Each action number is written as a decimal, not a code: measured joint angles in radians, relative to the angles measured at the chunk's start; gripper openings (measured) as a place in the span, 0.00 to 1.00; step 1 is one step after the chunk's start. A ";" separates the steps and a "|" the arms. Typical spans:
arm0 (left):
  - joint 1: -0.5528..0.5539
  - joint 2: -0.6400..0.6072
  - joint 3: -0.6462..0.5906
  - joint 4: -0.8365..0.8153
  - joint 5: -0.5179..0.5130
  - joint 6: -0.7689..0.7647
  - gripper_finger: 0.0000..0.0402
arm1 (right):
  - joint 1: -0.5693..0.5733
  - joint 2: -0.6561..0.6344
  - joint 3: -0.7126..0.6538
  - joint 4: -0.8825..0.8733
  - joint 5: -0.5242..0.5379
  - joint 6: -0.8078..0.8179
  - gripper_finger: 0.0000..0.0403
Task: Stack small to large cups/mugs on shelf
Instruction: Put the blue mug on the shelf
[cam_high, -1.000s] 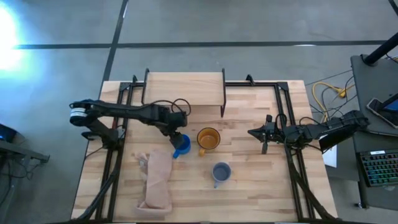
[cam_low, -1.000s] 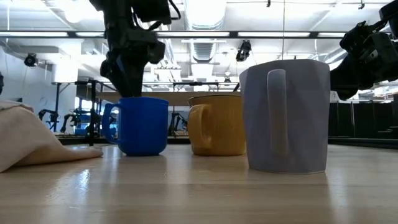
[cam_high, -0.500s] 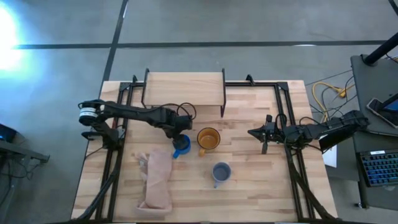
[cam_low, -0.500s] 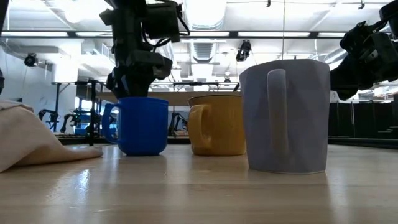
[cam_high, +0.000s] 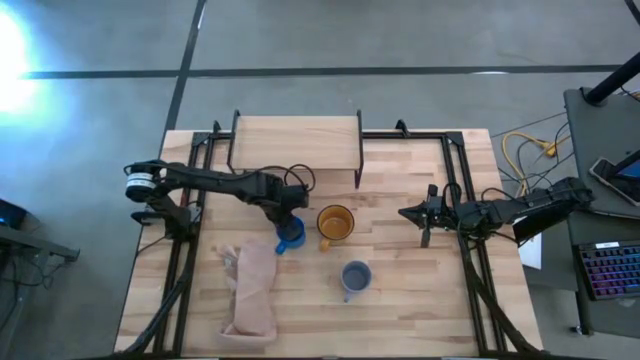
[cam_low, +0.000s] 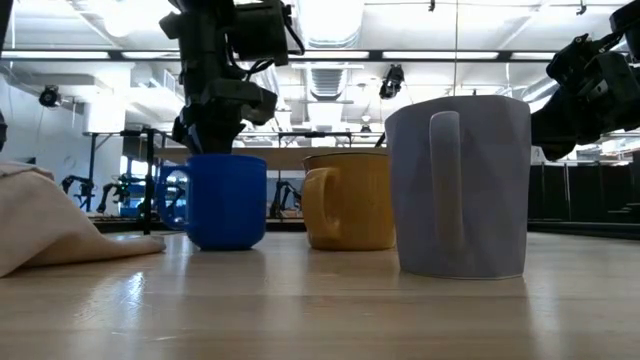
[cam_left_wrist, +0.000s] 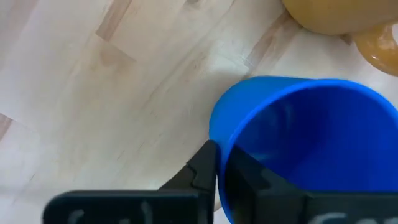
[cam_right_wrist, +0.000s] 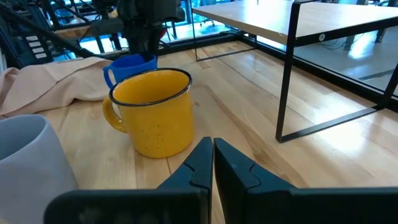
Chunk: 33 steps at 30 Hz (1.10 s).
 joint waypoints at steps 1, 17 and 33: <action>0.000 -0.002 0.006 -0.007 0.004 0.009 0.01 | 0.000 0.000 0.000 0.000 0.000 0.000 0.02; 0.173 -0.148 0.398 -0.490 -0.102 0.011 0.00 | 0.000 0.000 0.000 0.000 0.000 0.000 0.02; 0.750 -0.108 0.550 -0.583 -0.040 0.130 0.00 | 0.000 0.000 0.000 0.000 0.000 0.000 0.02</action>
